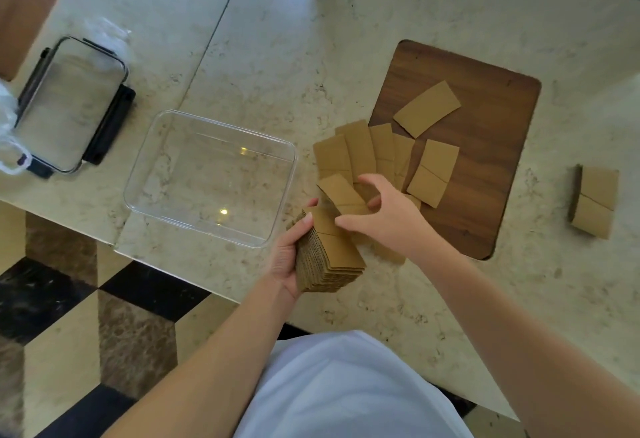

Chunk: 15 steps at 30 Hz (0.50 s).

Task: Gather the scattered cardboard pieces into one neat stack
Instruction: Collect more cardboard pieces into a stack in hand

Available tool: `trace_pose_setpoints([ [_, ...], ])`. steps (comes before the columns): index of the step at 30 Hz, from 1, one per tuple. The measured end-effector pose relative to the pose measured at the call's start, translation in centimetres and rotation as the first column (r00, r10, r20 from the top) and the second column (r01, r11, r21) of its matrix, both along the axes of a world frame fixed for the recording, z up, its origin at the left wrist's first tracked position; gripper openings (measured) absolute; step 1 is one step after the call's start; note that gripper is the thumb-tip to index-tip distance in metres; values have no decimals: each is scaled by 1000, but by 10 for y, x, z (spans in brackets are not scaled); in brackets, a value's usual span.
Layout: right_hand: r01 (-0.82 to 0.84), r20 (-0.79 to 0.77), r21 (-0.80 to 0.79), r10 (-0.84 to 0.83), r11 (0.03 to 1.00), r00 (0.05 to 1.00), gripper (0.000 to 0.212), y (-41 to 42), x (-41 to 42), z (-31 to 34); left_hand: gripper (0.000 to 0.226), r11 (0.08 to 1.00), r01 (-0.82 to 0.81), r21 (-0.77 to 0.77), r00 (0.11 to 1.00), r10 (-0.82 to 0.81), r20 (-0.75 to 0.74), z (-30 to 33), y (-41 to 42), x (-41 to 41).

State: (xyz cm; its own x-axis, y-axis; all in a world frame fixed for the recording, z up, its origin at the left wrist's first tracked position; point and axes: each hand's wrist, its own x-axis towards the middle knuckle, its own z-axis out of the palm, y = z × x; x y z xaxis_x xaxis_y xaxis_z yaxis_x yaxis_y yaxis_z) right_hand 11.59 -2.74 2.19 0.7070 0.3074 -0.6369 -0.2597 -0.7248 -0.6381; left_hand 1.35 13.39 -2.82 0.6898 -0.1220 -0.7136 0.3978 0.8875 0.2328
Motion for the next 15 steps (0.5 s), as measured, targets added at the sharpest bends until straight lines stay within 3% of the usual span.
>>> trace_pose_setpoints([
  [3,9,-88,60,-4,998,996,79,-1,-24,6,98,998,65,-3,997,-65,-30,3,-4,4],
  [7,99,-111,84,-89,991,990,71,3,-45,2,78,999,33,-21,999,-32,27,2,-9,7],
  [11,-12,-88,36,15,999,996,79,6,-48,7,75,997,62,-35,996,-60,62,-2,-6,4],
  [13,-84,-78,28,86,996,993,71,5,-33,10,71,998,55,-22,997,-54,46,-1,-4,4],
  [15,-7,33,-32,8,999,999,59,9,-10,7,69,999,18,-30,999,-16,38,0,-2,5],
])
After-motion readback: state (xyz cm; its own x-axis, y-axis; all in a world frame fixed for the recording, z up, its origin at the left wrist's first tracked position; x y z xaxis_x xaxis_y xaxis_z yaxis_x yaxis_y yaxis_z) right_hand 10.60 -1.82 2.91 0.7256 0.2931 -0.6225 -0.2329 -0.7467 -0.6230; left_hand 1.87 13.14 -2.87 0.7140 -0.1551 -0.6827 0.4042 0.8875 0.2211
